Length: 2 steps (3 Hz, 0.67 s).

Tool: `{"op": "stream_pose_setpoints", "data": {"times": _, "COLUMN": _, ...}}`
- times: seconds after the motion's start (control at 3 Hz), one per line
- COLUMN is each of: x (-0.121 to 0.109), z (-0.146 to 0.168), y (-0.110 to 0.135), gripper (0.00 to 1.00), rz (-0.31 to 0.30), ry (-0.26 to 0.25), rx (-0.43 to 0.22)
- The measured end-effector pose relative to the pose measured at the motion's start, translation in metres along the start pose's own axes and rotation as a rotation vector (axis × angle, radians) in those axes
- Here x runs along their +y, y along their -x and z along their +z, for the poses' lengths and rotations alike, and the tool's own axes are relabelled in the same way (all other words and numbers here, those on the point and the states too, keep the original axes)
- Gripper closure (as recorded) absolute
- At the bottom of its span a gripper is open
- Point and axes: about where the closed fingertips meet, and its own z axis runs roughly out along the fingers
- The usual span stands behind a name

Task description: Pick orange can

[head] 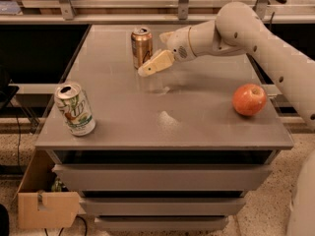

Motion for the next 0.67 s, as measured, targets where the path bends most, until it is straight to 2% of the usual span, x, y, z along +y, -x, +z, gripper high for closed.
{"op": "stream_pose_setpoints", "data": {"times": 0.67, "x": -0.0069, "z": 0.0197, "y": 0.0052, "gripper": 0.00, "rz": 0.026, "ry": 0.005, "rx": -0.069}}
